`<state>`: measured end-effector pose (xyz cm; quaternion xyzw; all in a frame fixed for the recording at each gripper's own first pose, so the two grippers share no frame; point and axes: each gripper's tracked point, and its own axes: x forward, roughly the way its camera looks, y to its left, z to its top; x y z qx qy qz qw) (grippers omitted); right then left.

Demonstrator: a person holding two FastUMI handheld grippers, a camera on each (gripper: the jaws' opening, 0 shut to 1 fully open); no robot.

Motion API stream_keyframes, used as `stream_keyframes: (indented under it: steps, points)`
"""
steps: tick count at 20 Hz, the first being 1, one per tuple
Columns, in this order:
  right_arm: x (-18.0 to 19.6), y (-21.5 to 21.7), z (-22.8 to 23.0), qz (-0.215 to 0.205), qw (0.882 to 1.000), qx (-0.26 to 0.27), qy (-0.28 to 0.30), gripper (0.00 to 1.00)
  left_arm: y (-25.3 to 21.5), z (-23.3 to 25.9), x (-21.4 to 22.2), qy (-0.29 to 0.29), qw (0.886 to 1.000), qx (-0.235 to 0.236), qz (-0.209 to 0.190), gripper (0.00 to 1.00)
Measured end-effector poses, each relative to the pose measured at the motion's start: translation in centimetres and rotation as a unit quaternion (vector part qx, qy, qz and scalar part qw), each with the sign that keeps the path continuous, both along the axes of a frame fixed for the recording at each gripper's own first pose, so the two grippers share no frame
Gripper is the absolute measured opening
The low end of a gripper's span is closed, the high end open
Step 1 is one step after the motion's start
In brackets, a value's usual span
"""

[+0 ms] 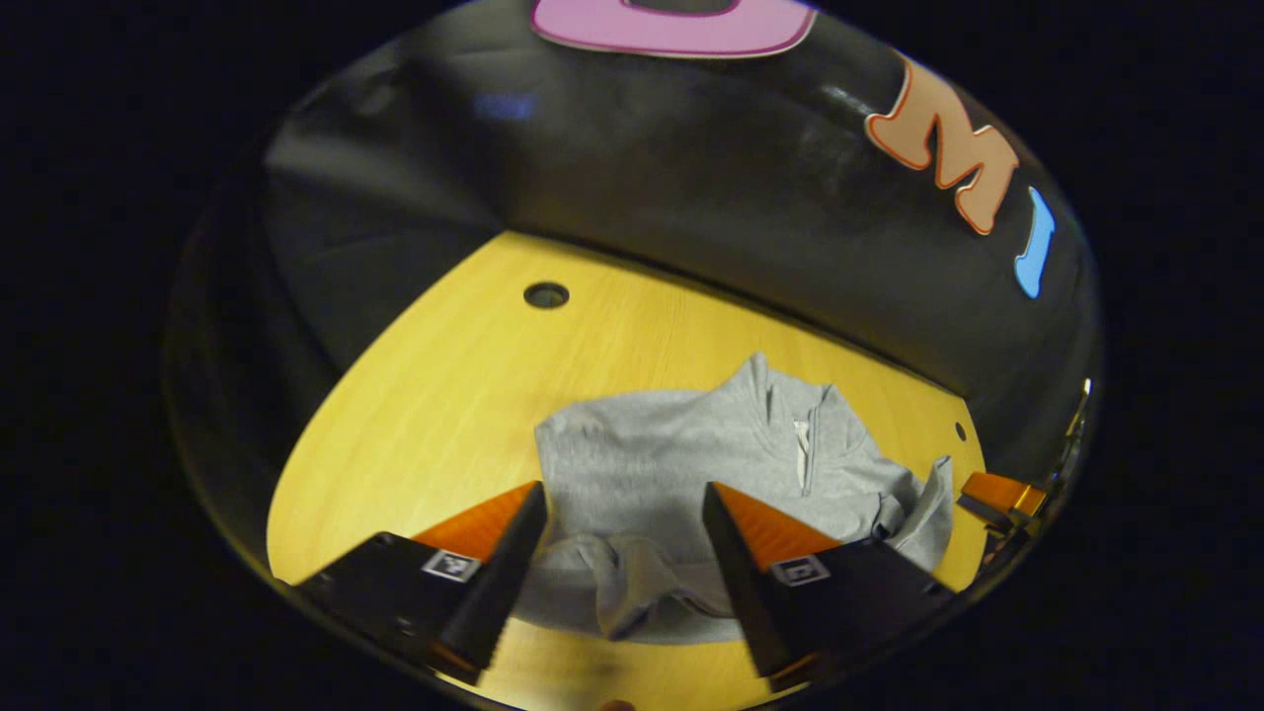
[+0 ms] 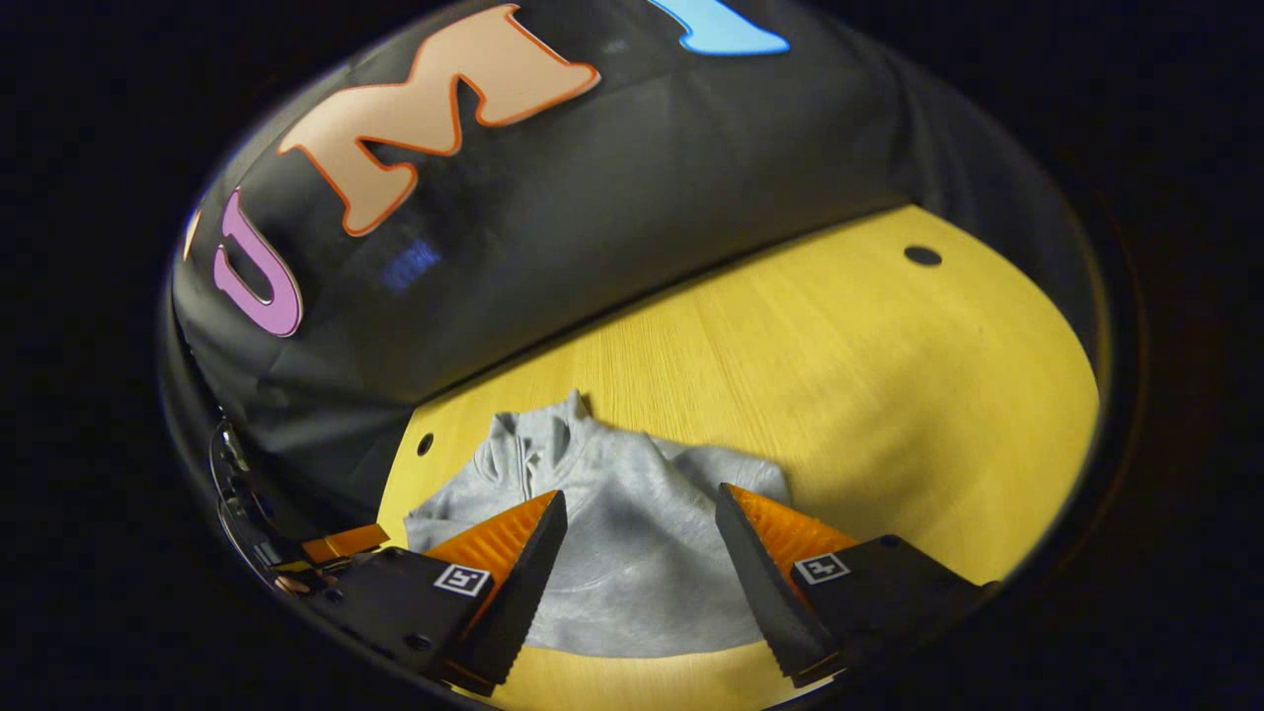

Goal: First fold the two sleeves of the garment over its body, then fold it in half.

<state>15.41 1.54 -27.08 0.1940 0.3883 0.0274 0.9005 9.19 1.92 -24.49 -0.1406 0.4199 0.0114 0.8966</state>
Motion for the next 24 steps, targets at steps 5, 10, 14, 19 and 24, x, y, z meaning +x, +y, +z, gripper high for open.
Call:
stream_keyframes:
  steps: [5,10,14,19,24]
  points:
    - [-0.5,-2.8,6.9,0.007,0.99,-0.078,-0.115,0.96,-0.7,6.8,1.6,-0.114,0.992,0.061,0.01,0.97]
    - [-4.7,-5.0,12.8,0.033,0.96,-0.17,-0.221,0.96,-3.4,13.2,-1.1,-0.214,0.966,0.147,0.005,0.96]
    - [-8.7,-4.1,15.9,0.057,0.945,-0.17,-0.274,0.96,-5.7,16.5,-4.3,-0.248,0.952,0.18,0.002,0.96]
    - [-12.6,-3.7,19.4,0.038,0.936,-0.151,-0.317,0.96,-6.0,19.9,-9.1,-0.274,0.944,0.184,-0.014,0.97]
    - [-14.2,-3.4,21.9,0.012,0.928,-0.156,-0.338,0.96,-4.1,22.1,-10.4,-0.298,0.935,0.189,-0.018,0.96]
